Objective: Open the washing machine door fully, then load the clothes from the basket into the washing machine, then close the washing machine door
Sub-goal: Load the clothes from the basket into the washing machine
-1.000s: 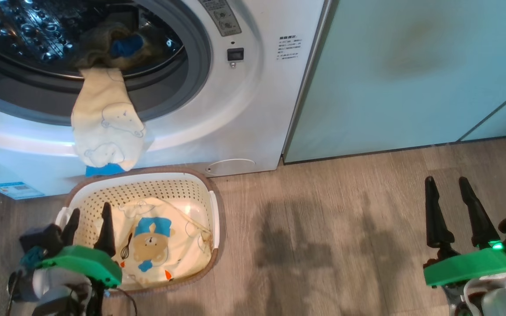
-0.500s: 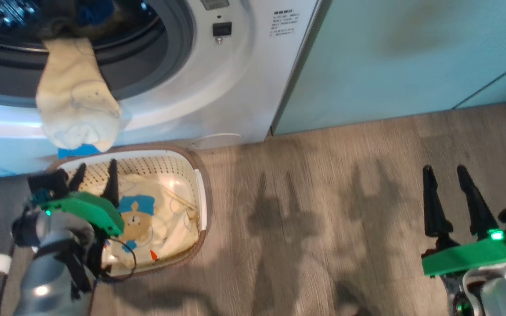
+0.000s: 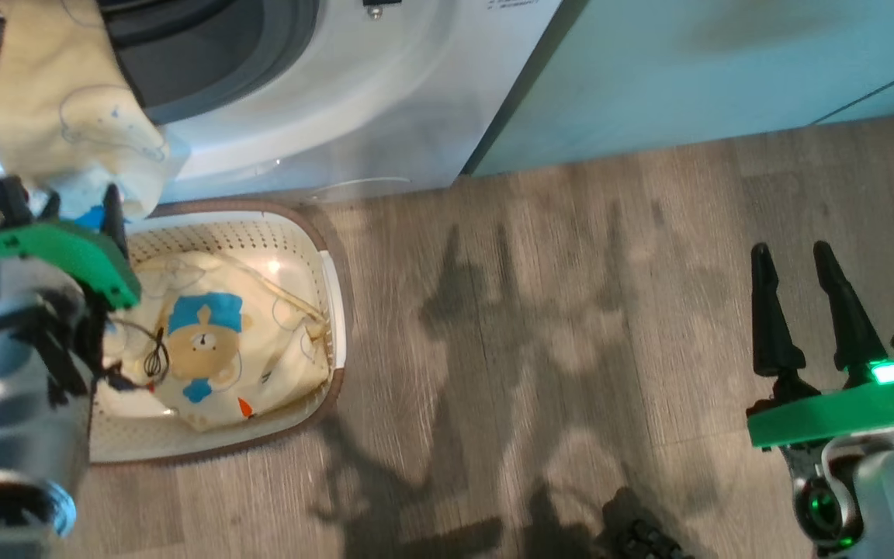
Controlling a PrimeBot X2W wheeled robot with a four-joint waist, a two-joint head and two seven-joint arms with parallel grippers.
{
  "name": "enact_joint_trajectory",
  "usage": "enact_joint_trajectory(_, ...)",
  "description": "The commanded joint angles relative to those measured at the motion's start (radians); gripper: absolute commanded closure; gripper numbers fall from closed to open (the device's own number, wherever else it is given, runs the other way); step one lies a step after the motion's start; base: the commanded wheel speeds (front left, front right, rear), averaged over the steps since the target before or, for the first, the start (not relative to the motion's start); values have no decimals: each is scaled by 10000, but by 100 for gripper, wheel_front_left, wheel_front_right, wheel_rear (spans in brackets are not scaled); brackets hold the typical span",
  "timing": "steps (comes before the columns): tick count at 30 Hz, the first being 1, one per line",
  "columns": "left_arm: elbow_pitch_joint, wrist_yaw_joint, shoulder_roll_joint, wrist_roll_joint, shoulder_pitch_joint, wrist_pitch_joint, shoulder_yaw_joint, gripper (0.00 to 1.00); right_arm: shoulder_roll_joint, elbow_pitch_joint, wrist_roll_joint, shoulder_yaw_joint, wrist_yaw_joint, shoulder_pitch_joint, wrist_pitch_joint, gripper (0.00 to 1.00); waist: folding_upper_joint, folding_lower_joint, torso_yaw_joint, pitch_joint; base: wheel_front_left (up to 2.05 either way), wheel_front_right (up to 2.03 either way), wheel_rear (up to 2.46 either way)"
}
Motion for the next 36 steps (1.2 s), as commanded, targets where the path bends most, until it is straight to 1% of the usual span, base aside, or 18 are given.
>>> enact_joint_trajectory(1, 96, 144, 604, 158, -586, 101, 61, 0, -31, -330, 59, 230, -29, -203, -95, 0, 0, -3, 32, 298, 0, 0, 0)
enact_joint_trajectory(7, 665, 321, 775, 419, -1403, 511, -307, 0, -31, -341, 98, 333, -29, -400, -95, 0, 0, -3, 45, 607, 0, 0, 0)
enact_joint_trajectory(15, 1105, 594, 871, 448, -1990, 501, -442, 0, -31, -332, 108, 377, -29, -543, -95, 0, 0, -3, 25, 789, 0, 0, 0)
enact_joint_trajectory(16, 1158, 600, 874, 441, -2029, 468, -457, 17, -31, -325, 107, 375, -29, -549, -95, 0, 0, -3, 25, 793, 0, 0, 0)
enact_joint_trajectory(17, 1208, 595, 873, 430, -2060, 436, -472, 38, -31, -316, 106, 373, -29, -550, -95, 0, 0, -3, 25, 791, 0, 0, 0)
enact_joint_trajectory(18, 1256, 585, 869, 420, -2085, 403, -488, 54, -31, -305, 102, 369, -29, -548, -95, 0, 0, -3, 29, 784, 0, 0, 0)
enact_joint_trajectory(19, 1301, 574, 864, 412, -2104, 372, -508, 62, -31, -292, 98, 363, -29, -543, -95, 0, 0, -3, 36, 773, 0, 0, 0)
enact_joint_trajectory(20, 1339, 555, 857, 400, -2117, 327, -526, 78, -31, -281, 95, 359, -29, -537, -95, 0, 0, -3, 42, 757, 0, 0, 0)
enact_joint_trajectory(21, 1379, 537, 850, 389, -2122, 287, -543, 96, -31, -271, 92, 357, -29, -532, -95, 0, 0, -3, 49, 736, 0, 0, 0)
enact_joint_trajectory(22, 1415, 514, 841, 382, -2122, 243, -567, 100, -31, -261, 87, 360, -29, -530, -95, 0, 0, -3, 56, 711, 0, 0, 0)
enact_joint_trajectory(36, 1640, 68, 498, 64, -1633, -457, -793, 100, -31, -158, -101, 274, -29, -329, -95, 0, 0, -3, 228, 34, 0, 0, 0)
